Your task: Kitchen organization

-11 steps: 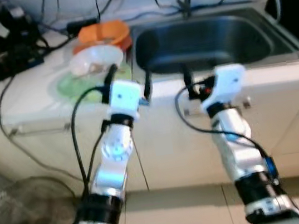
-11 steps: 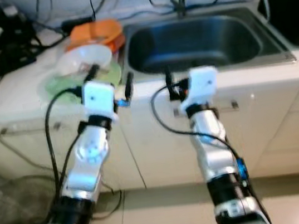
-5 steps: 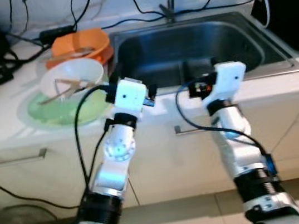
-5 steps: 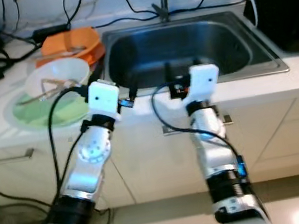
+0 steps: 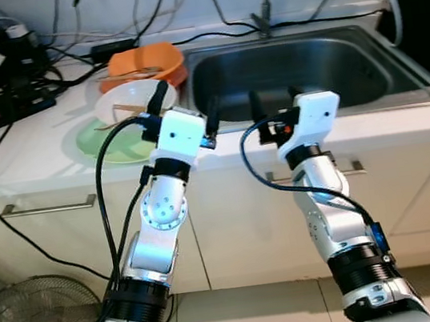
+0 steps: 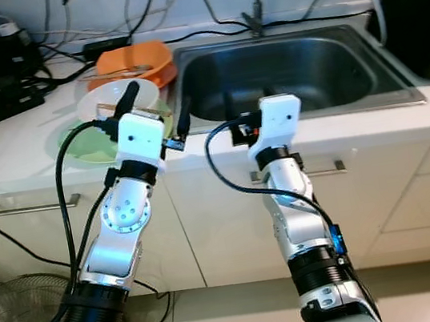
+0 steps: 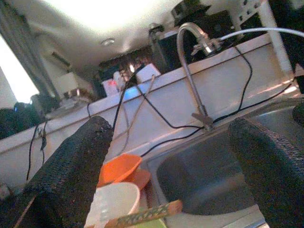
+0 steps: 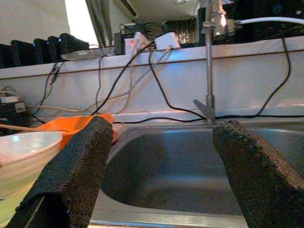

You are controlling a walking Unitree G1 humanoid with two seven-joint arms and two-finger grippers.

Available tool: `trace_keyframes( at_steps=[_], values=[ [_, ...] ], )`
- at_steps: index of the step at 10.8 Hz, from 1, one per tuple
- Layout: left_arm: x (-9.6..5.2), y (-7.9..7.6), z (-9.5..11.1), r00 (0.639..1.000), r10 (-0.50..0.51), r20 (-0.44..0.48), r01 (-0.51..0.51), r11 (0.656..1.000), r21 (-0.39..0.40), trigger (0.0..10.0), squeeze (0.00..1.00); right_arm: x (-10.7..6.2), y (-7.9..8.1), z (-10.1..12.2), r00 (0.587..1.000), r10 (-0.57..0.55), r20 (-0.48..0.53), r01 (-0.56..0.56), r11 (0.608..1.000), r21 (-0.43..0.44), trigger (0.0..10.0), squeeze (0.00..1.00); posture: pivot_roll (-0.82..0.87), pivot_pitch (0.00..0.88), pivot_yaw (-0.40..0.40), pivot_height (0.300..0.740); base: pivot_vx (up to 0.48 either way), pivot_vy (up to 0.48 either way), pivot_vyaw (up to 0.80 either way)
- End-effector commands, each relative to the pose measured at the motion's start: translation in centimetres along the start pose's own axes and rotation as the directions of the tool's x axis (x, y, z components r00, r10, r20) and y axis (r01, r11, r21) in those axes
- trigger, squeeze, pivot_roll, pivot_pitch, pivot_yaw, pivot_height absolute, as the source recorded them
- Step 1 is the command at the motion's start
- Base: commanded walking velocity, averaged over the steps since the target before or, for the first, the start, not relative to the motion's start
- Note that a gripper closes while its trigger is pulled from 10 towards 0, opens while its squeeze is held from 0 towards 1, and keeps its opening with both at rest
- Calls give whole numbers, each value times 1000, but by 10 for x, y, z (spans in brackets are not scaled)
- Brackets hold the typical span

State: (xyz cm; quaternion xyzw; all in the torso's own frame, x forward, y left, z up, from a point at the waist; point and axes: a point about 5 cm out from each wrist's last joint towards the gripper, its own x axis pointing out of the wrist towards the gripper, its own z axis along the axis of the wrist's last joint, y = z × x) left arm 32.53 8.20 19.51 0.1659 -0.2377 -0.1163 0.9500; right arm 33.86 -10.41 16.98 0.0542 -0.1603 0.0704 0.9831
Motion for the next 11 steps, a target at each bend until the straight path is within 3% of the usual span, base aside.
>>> trace_keyframes(
  at_steps=[1,3,6,11],
  values=[
    [-2,0,-1,1000,-28,-11,29,999,33,10000,0,1,0,1,1000,-1,7,1,1000,16,10000,0,88,0,41,740,0,0,0],
    [-3,-1,-5,998,-48,-43,50,997,56,10000,0,1,1,0,1000,-2,1,2,1000,18,10000,0,86,0,43,740,0,0,0],
    [-3,6,-14,993,-39,-109,55,987,153,10000,0,0,-1,-2,1000,-5,-7,5,1000,17,10000,0,86,0,43,740,0,0,0],
    [10,12,-16,989,-60,-137,108,921,375,10000,0,-1,0,-3,1000,-8,-8,8,1000,21,10000,0,85,0,45,740,0,0,0]
  ],
)
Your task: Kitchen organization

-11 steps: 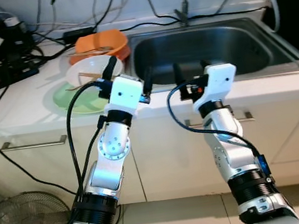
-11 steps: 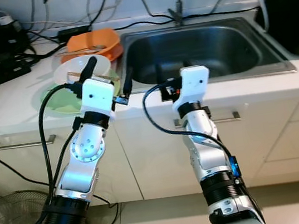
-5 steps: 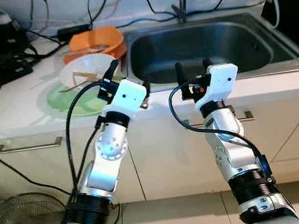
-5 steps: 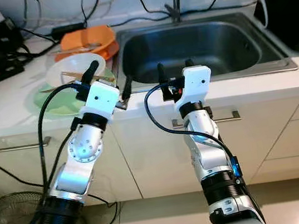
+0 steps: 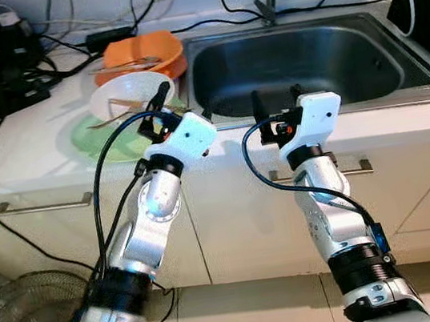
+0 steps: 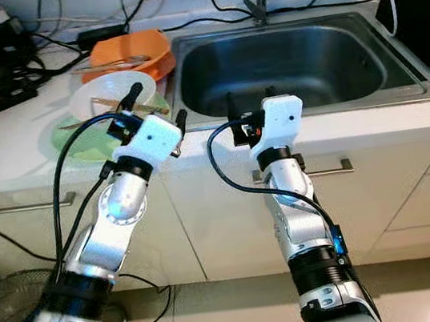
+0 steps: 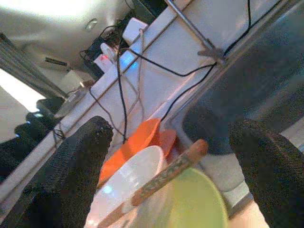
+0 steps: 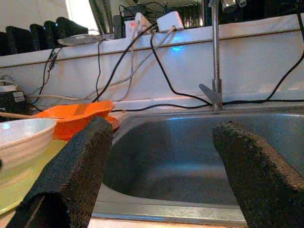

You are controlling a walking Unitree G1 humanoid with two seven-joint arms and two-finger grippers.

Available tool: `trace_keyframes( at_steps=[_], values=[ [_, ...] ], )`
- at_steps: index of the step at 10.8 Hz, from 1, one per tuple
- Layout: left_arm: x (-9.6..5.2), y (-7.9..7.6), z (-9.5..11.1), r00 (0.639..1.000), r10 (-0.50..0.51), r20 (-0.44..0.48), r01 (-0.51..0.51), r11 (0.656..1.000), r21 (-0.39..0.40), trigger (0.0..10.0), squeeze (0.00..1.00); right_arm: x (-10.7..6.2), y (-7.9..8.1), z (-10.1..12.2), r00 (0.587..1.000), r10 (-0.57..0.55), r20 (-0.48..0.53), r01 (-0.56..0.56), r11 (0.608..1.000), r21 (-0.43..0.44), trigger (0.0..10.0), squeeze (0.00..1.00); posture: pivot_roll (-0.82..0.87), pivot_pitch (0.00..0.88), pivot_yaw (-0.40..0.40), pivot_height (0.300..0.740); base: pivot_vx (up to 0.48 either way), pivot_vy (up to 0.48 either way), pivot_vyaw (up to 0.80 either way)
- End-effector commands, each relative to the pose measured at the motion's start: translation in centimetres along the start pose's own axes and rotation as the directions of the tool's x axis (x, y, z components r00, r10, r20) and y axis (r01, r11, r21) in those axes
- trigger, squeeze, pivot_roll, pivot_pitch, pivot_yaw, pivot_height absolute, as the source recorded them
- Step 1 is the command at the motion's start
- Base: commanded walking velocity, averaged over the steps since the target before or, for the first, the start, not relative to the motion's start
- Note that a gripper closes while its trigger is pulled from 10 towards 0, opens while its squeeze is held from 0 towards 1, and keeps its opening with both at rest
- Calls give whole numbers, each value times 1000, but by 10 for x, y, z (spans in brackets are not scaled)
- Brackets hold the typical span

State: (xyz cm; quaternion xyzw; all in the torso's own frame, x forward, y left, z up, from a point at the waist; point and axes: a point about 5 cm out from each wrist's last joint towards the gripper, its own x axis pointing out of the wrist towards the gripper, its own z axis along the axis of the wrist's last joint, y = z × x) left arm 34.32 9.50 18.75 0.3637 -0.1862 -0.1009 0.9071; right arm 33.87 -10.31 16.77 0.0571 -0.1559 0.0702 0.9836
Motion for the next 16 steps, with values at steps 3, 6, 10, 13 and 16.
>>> trace_keyframes(
  at_steps=[3,6,10,13,16],
  values=[
    [11,-1,-5,998,-20,-55,26,995,98,7176,0,0,-1,0,1000,-5,3,5,1000,11,10000,0,69,0,52,740,0,0,0],
    [18,-2,-8,996,-42,-78,57,979,197,10000,0,-2,0,0,1000,-3,6,3,1000,11,10000,0,57,0,59,740,0,0,0],
    [22,0,-16,989,-44,-139,80,962,263,0,0,-3,3,-4,1000,6,-8,-6,1000,14,10000,0,61,0,59,740,0,0,0],
    [23,4,-18,989,-30,-145,70,957,283,0,0,-4,5,-6,1000,7,-12,-7,1000,20,10000,0,67,0,55,740,0,0,0],
    [23,5,-16,991,-24,-132,63,952,298,0,0,-3,4,-6,1000,7,-11,-6,1000,19,10000,0,66,0,54,740,0,0,0]
  ],
)
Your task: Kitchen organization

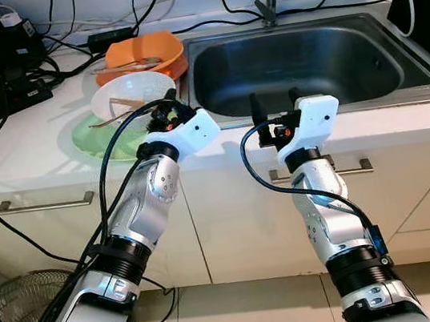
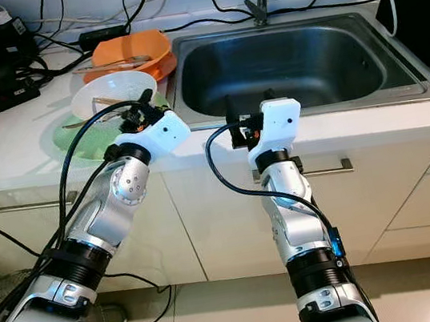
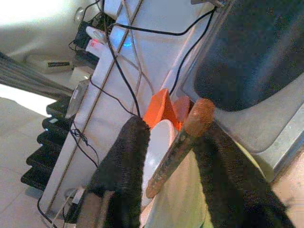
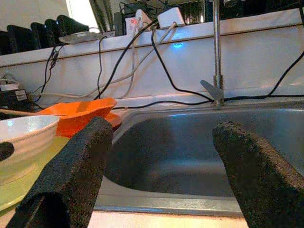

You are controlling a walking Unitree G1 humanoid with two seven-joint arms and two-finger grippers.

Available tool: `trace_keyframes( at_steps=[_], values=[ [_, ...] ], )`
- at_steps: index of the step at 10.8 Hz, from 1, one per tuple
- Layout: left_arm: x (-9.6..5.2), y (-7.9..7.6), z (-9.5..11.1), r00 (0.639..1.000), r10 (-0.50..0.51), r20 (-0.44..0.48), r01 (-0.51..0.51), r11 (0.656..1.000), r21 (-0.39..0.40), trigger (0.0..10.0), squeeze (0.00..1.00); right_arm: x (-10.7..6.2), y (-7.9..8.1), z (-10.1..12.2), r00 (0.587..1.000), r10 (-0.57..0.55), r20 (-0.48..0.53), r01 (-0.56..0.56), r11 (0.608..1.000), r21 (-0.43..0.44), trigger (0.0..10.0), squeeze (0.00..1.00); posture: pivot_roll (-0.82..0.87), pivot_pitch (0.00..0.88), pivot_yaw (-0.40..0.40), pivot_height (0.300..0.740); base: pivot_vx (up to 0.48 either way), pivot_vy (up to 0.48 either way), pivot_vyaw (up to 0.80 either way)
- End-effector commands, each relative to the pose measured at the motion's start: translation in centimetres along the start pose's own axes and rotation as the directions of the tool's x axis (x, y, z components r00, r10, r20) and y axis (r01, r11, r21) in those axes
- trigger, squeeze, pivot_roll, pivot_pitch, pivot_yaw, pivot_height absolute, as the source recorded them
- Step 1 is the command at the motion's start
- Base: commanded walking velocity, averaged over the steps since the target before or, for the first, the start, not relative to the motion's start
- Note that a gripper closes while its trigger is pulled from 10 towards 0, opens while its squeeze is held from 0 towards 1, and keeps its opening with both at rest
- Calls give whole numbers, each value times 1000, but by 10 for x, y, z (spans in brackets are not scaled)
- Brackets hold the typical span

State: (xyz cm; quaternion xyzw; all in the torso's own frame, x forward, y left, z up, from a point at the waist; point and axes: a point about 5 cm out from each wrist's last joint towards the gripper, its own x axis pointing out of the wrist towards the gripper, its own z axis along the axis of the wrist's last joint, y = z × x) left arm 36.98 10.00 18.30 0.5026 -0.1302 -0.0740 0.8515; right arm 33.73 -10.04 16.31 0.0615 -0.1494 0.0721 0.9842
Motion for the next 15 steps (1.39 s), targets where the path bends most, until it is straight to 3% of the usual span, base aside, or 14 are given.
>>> trace_keyframes(
  at_steps=[1,3,9,13,14,15],
  values=[
    [2,5,1,1000,19,7,-19,1000,25,0,0,-1,1,-1,1000,4,2,-4,1000,8,10000,0,66,0,54,740,0,0,0],
    [3,9,5,999,27,32,-29,997,75,0,0,-1,2,-1,1000,7,1,-7,1000,8,10000,0,70,0,50,740,0,0,0],
    [1,6,4,998,24,53,-30,994,107,0,0,0,3,-2,1000,8,3,-8,1000,13,10000,0,71,0,49,740,0,0,0],
    [1,38,25,971,178,161,-199,972,123,0,0,1,3,-2,1000,11,6,-11,1000,18,10000,0,74,0,45,740,0,0,0],
    [-2,49,43,939,236,250,-248,969,18,0,0,1,3,-2,1000,11,4,-11,1000,13,10000,0,77,0,42,740,0,0,0],
    [-5,55,56,915,271,301,-258,963,-82,5804,0,0,3,-3,1000,12,5,-12,1000,8,10000,0,77,0,42,740,0,0,0]
  ],
)
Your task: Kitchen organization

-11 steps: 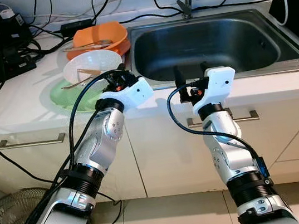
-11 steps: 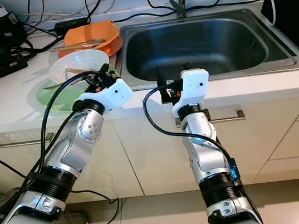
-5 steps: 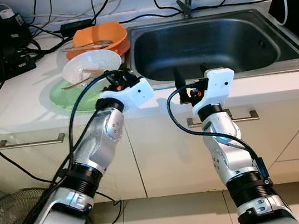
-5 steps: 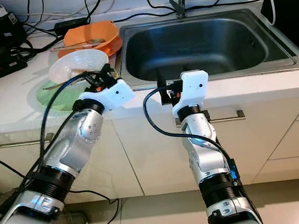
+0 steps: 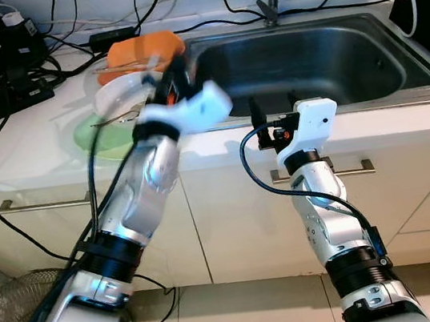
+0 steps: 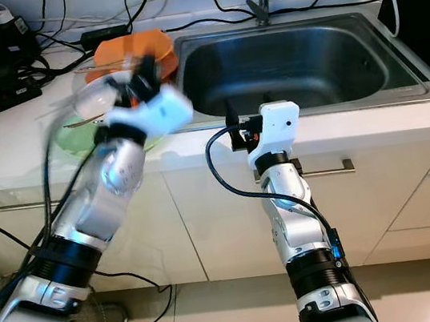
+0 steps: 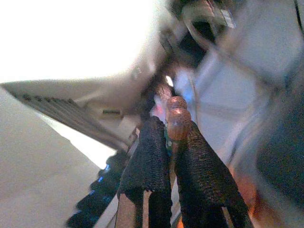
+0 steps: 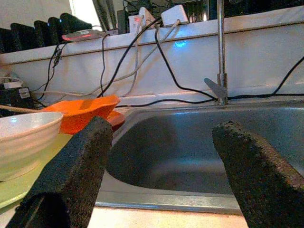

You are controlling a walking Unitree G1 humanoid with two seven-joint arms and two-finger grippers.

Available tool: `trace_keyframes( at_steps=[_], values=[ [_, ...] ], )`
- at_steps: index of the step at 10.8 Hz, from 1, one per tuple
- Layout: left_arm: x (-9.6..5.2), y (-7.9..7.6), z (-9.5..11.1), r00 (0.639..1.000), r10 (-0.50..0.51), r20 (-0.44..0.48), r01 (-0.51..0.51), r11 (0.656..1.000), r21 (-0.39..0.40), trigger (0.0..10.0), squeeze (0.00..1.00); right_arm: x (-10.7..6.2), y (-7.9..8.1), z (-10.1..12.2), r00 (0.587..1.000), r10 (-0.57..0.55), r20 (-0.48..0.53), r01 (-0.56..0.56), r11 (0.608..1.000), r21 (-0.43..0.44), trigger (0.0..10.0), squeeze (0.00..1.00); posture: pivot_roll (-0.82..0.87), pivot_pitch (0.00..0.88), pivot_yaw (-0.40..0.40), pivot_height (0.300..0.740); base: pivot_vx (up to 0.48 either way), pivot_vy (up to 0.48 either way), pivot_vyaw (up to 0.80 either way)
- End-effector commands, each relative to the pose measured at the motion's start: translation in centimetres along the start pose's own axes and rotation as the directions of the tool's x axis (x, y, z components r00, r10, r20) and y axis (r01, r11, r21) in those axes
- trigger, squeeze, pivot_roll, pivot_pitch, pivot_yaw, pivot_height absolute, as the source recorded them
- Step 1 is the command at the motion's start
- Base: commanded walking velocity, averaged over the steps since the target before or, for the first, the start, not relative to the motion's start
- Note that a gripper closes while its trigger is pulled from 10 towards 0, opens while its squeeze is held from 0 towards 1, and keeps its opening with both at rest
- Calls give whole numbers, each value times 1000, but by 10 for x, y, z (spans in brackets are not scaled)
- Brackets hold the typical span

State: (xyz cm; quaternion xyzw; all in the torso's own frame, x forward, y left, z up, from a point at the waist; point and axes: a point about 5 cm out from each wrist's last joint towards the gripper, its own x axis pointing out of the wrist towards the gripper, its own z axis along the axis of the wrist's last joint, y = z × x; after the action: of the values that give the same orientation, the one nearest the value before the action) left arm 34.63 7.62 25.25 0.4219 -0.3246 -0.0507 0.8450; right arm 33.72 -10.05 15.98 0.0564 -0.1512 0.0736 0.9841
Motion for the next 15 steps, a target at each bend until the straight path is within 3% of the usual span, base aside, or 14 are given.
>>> trace_keyframes(
  at_steps=[1,2,3,4,5,6,7,10,11,13,15],
  values=[
    [5,9,22,993,54,102,-40,991,-130,10000,0,2,3,2,1000,23,15,-23,999,-40,10000,0,79,0,41,740,0,0,0],
    [4,4,35,990,58,132,-11,944,-330,10000,0,2,5,3,999,37,25,-35,996,-78,10000,0,79,0,41,740,0,0,0],
    [3,-3,46,989,36,143,46,845,-533,10000,0,2,8,5,996,85,41,-76,979,-188,10000,0,76,0,43,740,0,0,0],
    [2,-8,52,990,23,141,78,742,-666,10000,0,2,10,5,993,107,42,-94,968,-233,10000,0,72,0,45,740,0,0,0],
    [0,-10,55,989,15,146,101,655,-749,10000,0,3,9,6,994,104,46,-88,961,-262,10000,0,72,0,46,740,0,0,0],
    [0,-10,52,991,5,135,106,587,-802,10000,0,4,8,7,991,122,54,-91,912,-400,10000,0,75,0,46,740,0,0,0],
    [-1,-8,47,994,8,112,93,504,-859,10000,0,4,6,7,992,105,63,-65,888,-456,10000,0,75,0,47,740,0,0,0],
    [-8,1,31,999,-7,53,53,309,-950,10000,0,3,0,1,998,30,53,2,850,-527,10000,0,76,0,54,740,0,0,0],
    [-9,-4,31,998,-32,50,56,242,-969,10000,0,3,-1,1,998,22,57,12,844,-536,10000,0,74,0,56,740,0,0,0],
    [-19,3,21,996,-46,77,82,128,-988,10000,0,4,0,0,998,27,61,11,836,-549,10000,0,74,0,57,740,0,0,0],
    [-23,2,25,989,-91,113,122,104,-987,10000,0,4,4,0,998,34,62,6,832,-555,10000,0,77,0,59,740,0,0,0]
  ],
)
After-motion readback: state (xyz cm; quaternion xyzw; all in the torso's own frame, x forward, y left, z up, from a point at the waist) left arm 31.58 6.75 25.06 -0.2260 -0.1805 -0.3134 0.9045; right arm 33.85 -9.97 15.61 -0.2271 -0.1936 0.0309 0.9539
